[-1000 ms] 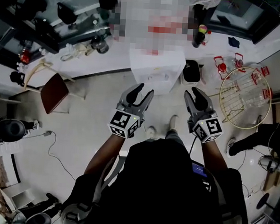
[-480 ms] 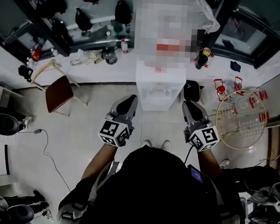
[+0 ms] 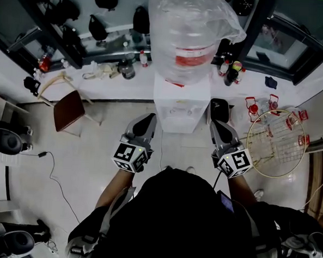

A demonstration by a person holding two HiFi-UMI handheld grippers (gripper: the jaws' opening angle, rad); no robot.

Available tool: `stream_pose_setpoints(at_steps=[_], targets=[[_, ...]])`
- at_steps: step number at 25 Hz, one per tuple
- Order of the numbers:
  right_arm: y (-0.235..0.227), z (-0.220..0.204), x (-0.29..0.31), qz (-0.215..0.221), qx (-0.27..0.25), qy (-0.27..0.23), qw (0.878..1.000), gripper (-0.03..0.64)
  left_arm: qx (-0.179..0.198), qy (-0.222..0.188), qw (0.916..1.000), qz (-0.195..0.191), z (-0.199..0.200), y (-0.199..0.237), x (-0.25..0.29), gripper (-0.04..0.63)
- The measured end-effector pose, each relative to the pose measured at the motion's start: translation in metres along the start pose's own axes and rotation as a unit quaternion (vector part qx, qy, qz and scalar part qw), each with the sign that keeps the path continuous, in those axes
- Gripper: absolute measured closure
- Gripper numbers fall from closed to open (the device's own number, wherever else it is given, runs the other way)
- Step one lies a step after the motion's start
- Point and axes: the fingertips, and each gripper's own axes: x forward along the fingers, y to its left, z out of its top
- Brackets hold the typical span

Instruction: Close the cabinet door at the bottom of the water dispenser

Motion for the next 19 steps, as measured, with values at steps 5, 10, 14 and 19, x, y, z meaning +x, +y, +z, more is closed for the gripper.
stream_pose_setpoints(at_steps=[5, 10, 14, 19], targets=[[0.003, 0.005, 0.004, 0.014, 0.003, -0.002, 1.000, 0.612, 0.003, -0.005, 1.0000, -0.001, 0.002, -0.008, 0.008, 0.589], [0.000, 0.006, 0.002, 0.021, 0.008, -0.002, 1.000, 0.612, 0.005, -0.007, 1.0000, -0.001, -0.002, -0.016, 0.014, 0.589], [-0.004, 0.001, 0.001, 0.019, 0.013, 0.004, 1.000, 0.612, 0.001, 0.009, 0.9999, -0.009, -0.011, -0.021, 0.017, 0.589], [-0.022, -0.011, -0.004, 0.010, 0.011, 0.008, 1.000, 0.612, -0.001, 0.024, 0.9996, -0.014, -0.018, -0.027, 0.024, 0.589]])
